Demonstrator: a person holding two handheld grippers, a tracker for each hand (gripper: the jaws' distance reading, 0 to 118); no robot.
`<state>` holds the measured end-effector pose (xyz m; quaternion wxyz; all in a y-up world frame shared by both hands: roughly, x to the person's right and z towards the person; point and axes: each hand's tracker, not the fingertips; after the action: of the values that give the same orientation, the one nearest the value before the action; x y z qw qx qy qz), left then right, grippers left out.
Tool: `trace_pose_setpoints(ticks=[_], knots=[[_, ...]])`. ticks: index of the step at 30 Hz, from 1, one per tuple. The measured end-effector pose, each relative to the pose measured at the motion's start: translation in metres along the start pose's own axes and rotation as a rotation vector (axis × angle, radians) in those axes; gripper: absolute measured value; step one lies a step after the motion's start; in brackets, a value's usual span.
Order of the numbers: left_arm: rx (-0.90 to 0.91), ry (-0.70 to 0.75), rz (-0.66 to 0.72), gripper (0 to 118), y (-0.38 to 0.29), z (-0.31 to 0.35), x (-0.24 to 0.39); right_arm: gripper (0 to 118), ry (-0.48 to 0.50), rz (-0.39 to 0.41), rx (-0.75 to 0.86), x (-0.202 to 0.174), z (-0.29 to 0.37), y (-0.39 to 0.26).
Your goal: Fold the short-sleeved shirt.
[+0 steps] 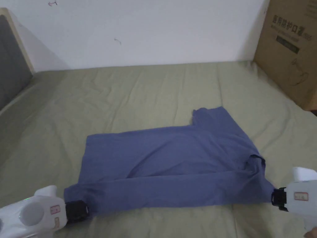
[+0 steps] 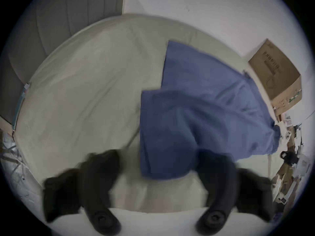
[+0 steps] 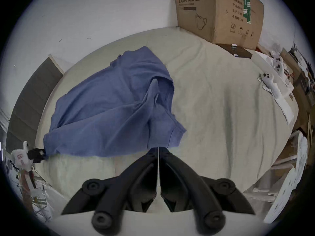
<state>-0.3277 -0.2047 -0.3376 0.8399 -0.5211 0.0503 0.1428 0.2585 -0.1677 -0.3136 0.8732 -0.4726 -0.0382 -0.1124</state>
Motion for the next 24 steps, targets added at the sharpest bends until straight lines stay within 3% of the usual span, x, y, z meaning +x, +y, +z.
trace_pose_setpoints(ticks=[1, 2, 3, 4, 5, 6, 7, 8, 11, 12, 13, 14, 15, 17, 19, 24], knots=[[-0.05, 0.081, -0.026, 69, -0.002, -0.01, 0.001, 1, -0.002, 0.004, -0.005, -0.003, 0.001, -0.003], [0.011, 0.115, -0.078, 63, -0.007, -0.009, 0.003, 1, -0.003, 0.006, -0.009, -0.003, 0.0, -0.004], [0.021, 0.057, -0.056, 57, -0.005, 0.001, 0.004, 2, -0.002, 0.011, -0.016, -0.004, -0.002, -0.004], [0.026, 0.054, -0.053, 42, -0.002, 0.008, 0.003, 7, -0.005, 0.017, -0.019, -0.004, -0.004, 0.0], [0.05, 0.033, -0.046, 20, 0.001, 0.014, 0.001, 27, -0.008, 0.018, -0.019, -0.005, -0.005, 0.002], [0.052, -0.056, -0.01, 9, 0.0, 0.022, -0.002, 71, -0.012, 0.021, -0.023, -0.007, -0.008, 0.006], [0.054, -0.048, 0.012, 9, 0.001, 0.025, -0.004, 92, -0.013, 0.023, -0.028, -0.008, -0.011, 0.01], [0.047, -0.031, 0.0, 9, 0.001, 0.025, -0.004, 93, -0.005, 0.016, -0.016, -0.01, -0.01, 0.013], [0.035, -0.038, -0.024, 9, 0.0, 0.027, -0.001, 93, 0.035, -0.036, 0.015, -0.012, -0.024, 0.028], [0.032, -0.033, -0.038, 9, 0.001, 0.027, 0.0, 87, 0.043, -0.036, 0.011, -0.014, -0.029, 0.03], [0.033, -0.029, -0.037, 9, 0.001, 0.027, 0.001, 62, 0.015, -0.038, -0.03, -0.017, -0.044, 0.029], [0.033, -0.026, -0.039, 9, 0.002, 0.025, 0.002, 23, -0.044, -0.041, -0.137, -0.021, -0.062, 0.027], [0.03, -0.024, -0.043, 9, 0.003, 0.025, 0.003, 18, -0.08, -0.019, -0.214, -0.025, -0.079, 0.02], [0.029, -0.024, -0.054, 9, 0.004, 0.029, 0.006, 14, -0.085, 0.024, -0.09, -0.028, -0.083, 0.018], [0.04, 0.0, -0.108, 9, 0.003, 0.033, 0.011, 13, -0.052, 0.027, -0.092, -0.029, -0.073, 0.024], [0.055, -0.016, -0.158, 9, 0.007, 0.046, 0.009, 13, 0.012, -0.019, -0.052, -0.018, -0.034, 0.025]])
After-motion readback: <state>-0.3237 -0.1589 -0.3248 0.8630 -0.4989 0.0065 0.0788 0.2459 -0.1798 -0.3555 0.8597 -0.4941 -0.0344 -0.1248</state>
